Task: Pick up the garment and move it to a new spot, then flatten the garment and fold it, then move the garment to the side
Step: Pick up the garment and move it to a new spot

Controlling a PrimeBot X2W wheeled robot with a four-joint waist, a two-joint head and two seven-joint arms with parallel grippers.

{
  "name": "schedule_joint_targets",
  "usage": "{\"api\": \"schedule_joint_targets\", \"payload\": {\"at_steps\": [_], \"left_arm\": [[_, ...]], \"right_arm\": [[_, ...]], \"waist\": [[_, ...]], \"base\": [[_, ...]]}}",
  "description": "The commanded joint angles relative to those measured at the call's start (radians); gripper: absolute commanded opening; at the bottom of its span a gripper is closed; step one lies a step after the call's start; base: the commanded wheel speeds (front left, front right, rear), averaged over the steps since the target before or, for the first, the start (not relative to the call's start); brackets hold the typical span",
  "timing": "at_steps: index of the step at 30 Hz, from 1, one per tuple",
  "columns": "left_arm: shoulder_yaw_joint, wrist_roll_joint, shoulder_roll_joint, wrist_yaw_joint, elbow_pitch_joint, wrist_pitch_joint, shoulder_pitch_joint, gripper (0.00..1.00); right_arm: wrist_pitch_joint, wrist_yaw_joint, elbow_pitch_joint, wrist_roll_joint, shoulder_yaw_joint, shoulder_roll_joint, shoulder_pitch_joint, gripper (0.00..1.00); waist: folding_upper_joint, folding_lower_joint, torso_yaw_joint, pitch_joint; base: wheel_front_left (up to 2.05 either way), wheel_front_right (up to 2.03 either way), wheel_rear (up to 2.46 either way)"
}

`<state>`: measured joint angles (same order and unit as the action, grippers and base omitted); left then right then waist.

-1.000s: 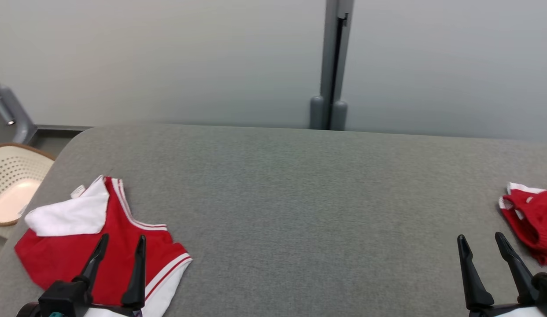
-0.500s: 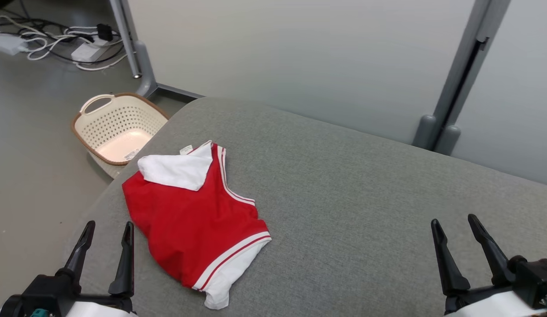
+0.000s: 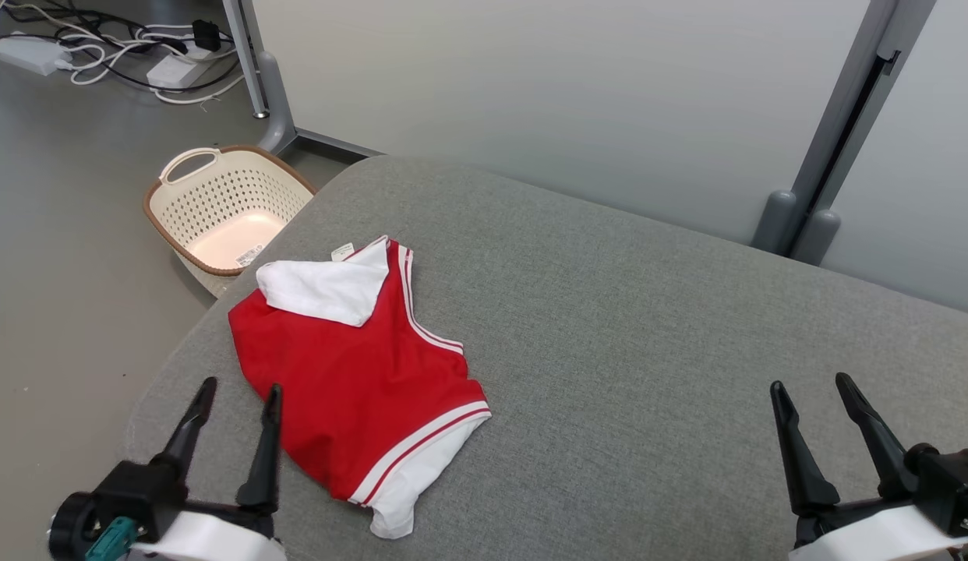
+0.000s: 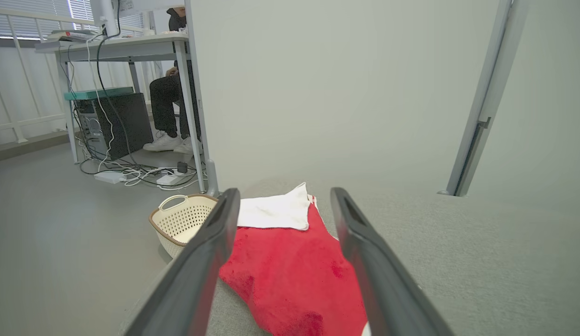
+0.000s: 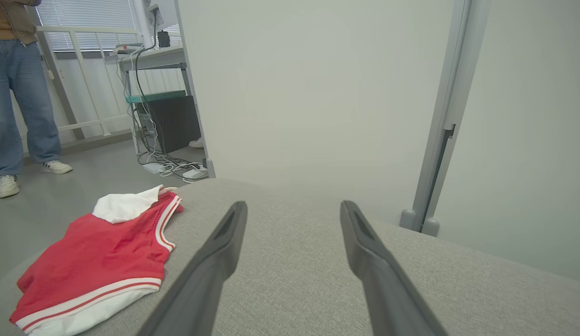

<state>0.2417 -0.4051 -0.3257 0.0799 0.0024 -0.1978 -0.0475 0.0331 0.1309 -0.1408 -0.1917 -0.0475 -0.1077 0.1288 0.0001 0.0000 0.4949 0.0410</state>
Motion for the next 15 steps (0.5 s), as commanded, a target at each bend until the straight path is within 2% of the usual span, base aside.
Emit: {"api": "schedule_joint_targets", "payload": {"at_steps": [1, 5, 10, 11, 15], "left_arm": [[0.02, 0.003, 0.015, -0.016, 0.024, 0.008, 0.04, 1.0], [0.064, -0.036, 0.072, -0.079, 0.171, 0.002, 0.138, 1.0], [0.1, -0.084, 0.145, -0.163, 0.475, -0.017, 0.28, 1.0], [0.1, -0.084, 0.145, -0.163, 0.475, -0.017, 0.28, 1.0], [0.127, -0.118, 0.178, -0.195, 0.715, 0.0, 0.379, 1.0]], "right_arm": [[0.007, 0.0, -0.009, 0.007, 0.007, -0.001, 0.013, 1.0], [0.042, 0.0, -0.055, 0.032, -0.005, -0.009, -0.02, 1.0], [0.076, 0.0, -0.087, 0.05, -0.017, -0.018, -0.069, 1.0], [0.076, 0.0, -0.087, 0.05, -0.017, -0.018, -0.069, 1.0], [0.075, 0.0, -0.088, 0.058, -0.017, -0.011, -0.095, 1.0]], "waist": [[-0.0001, 0.0, -0.002, -0.018], [-0.0001, 0.0, -0.062, -0.109], [-0.0001, 0.0, -0.138, -0.221], [-0.0001, 0.0, -0.138, -0.221], [-0.0001, 0.0, -0.182, -0.272]], "base": [[0.0, 0.0, 0.0], [0.0, 0.0, 0.0], [0.0, 0.0, 0.0], [0.0, 0.0, 0.0], [0.0, 0.0, 0.0]]}}
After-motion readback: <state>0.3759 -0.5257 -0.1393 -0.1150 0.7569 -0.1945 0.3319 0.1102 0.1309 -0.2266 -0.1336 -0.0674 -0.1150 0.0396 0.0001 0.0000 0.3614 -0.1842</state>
